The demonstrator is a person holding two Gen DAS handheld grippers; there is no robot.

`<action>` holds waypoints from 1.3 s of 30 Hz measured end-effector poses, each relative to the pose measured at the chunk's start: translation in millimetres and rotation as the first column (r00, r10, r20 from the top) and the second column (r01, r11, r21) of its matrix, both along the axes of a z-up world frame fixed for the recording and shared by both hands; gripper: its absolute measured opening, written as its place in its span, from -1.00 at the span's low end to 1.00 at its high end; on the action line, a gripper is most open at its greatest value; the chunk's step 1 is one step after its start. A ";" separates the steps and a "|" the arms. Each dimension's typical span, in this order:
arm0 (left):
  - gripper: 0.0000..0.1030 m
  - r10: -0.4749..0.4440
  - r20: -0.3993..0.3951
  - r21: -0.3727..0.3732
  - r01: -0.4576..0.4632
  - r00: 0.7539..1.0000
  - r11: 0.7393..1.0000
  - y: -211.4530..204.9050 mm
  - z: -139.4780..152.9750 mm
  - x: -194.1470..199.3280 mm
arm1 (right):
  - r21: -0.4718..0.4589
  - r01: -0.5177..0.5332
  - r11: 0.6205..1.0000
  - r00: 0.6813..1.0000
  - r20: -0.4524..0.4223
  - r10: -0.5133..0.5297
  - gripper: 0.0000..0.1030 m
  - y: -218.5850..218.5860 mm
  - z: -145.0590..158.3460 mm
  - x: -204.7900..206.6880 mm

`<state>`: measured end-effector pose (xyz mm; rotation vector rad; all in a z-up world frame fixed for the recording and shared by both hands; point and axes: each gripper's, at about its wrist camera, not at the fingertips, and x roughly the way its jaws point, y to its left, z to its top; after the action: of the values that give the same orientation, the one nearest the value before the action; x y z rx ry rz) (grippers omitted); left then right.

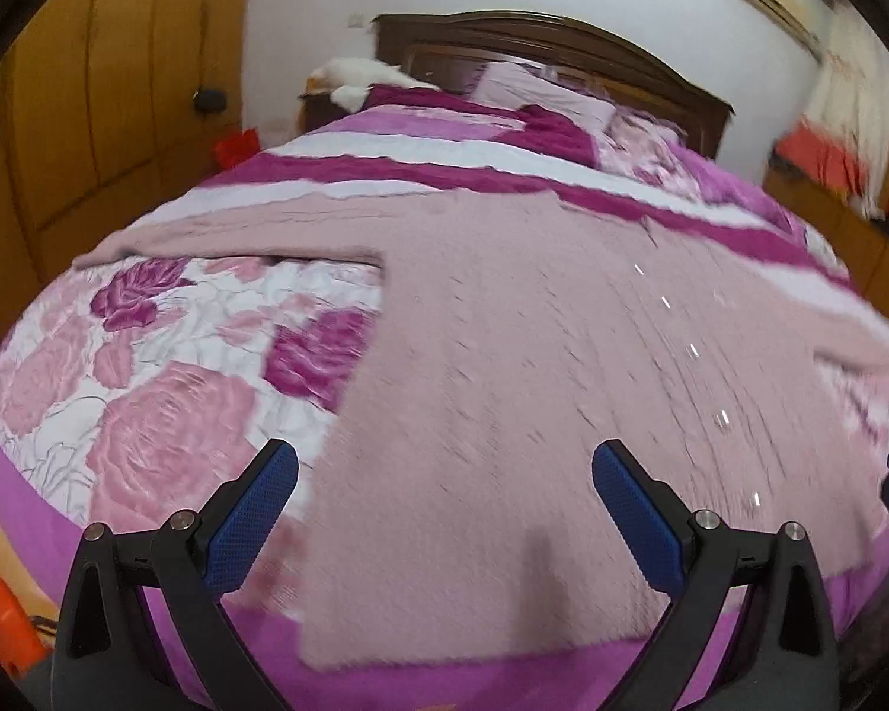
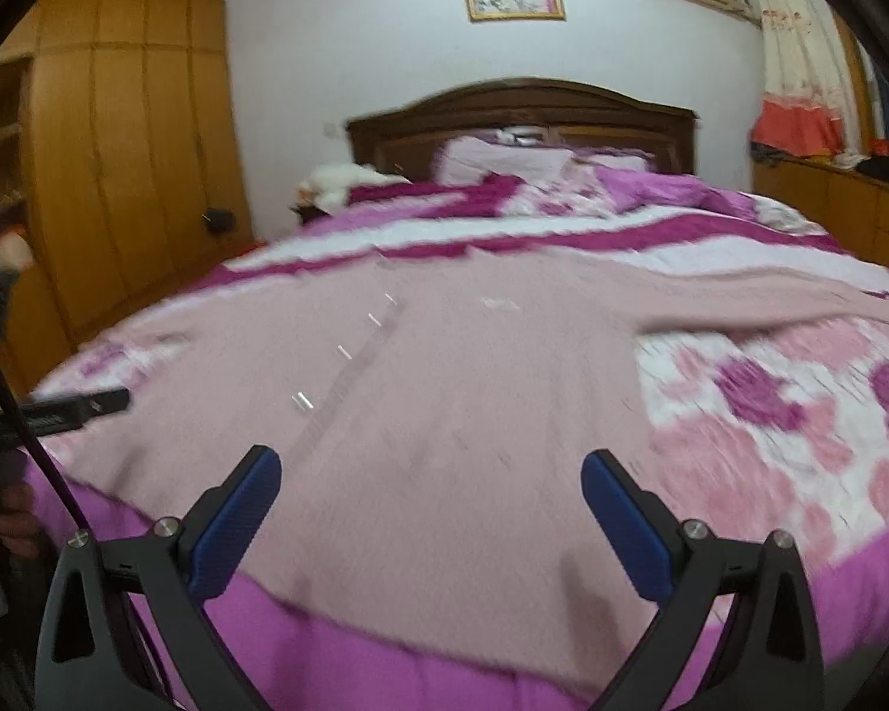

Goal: Fold small clothes
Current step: 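Reach the left tool to the cardigan sleeve cuff and grasp it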

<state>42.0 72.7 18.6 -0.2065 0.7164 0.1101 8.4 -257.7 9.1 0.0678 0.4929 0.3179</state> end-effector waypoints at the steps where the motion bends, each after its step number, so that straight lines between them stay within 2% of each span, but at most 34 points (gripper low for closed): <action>1: 0.60 0.018 0.003 -0.012 -0.018 1.000 1.000 9.7 1.8 2.5 | 0.027 -0.008 1.000 1.000 0.013 0.008 1.00 1.2 6.0 3.7; 5: 0.60 0.112 -0.032 -0.106 -0.114 0.993 0.988 64.8 3.0 18.4 | 0.112 -0.046 0.993 0.999 0.027 0.043 1.00 10.4 22.0 18.0; 7: 0.60 0.152 -0.041 -0.208 -0.158 0.987 0.965 100.8 -0.2 24.8 | 0.131 -0.063 0.989 0.998 0.019 0.061 1.00 18.9 24.4 22.2; 10: 0.60 0.223 -0.048 -0.360 -0.225 0.974 0.905 160.3 -7.7 30.5 | 0.084 -0.064 0.994 0.998 0.002 0.064 1.00 34.9 21.5 24.8; 15: 0.58 0.395 -0.085 -0.409 -0.393 0.915 0.823 247.7 -23.1 34.4 | -0.006 -0.074 0.997 0.997 -0.014 0.073 1.00 54.7 24.2 41.4; 16: 0.58 0.425 -0.095 -0.432 -0.422 0.900 0.797 266.9 -27.9 35.0 | -0.020 -0.071 0.997 0.997 -0.010 0.071 1.00 58.2 26.3 48.0; 19: 0.58 0.487 -0.087 -0.493 -0.462 0.869 0.737 312.4 -41.3 31.7 | -0.020 -0.074 0.997 0.997 -0.012 0.074 1.00 64.7 30.7 65.2; 21: 0.58 0.521 -0.083 -0.511 -0.485 0.850 0.710 337.3 -50.7 33.3 | -0.021 -0.078 0.997 0.997 -0.014 0.078 1.00 73.3 31.0 79.6; 24: 0.57 0.556 -0.090 -0.553 -0.506 0.826 0.662 373.7 -68.4 41.3 | -0.027 -0.080 0.996 0.996 -0.026 0.080 1.00 90.4 26.9 100.0; 27: 0.56 0.569 -0.082 -0.558 -0.511 0.818 0.654 394.5 -72.7 55.8 | 0.008 -0.091 0.996 0.995 -0.045 0.091 1.00 105.7 20.7 111.5; 29: 0.56 0.586 -0.085 -0.571 -0.521 0.806 0.634 405.3 -73.7 67.2 | 0.048 -0.081 0.996 0.995 -0.062 0.084 1.00 109.7 17.9 116.4; 31: 0.55 0.590 -0.067 -0.621 -0.496 0.805 0.606 416.2 -74.5 76.0 | 0.126 -0.080 0.989 0.993 -0.071 0.090 1.00 111.4 16.4 119.7; 33: 0.48 0.594 -0.022 -0.676 -0.450 0.804 0.584 424.8 -76.4 79.4 | 0.156 -0.085 0.984 0.992 -0.084 0.099 1.00 115.2 15.4 122.0; 34: 0.45 0.589 -0.010 -0.698 -0.427 0.808 0.575 433.9 -78.5 81.7 | 0.142 -0.086 0.986 0.991 -0.086 0.099 1.00 117.4 15.8 121.8; 37: 0.40 0.606 -0.014 -0.737 -0.417 0.796 0.531 449.1 -85.8 87.9 | 0.090 -0.073 0.993 0.995 -0.056 0.078 1.00 118.4 19.7 116.4; 39: 0.39 0.618 -0.005 -0.742 -0.417 0.786 0.525 453.6 -85.1 92.2 | 0.082 -0.069 0.994 0.997 -0.039 0.072 1.00 115.1 22.4 113.6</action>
<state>134.2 526.3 -66.5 -1.1960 0.3676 0.3821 122.0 -142.6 31.6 0.1360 0.5248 0.4061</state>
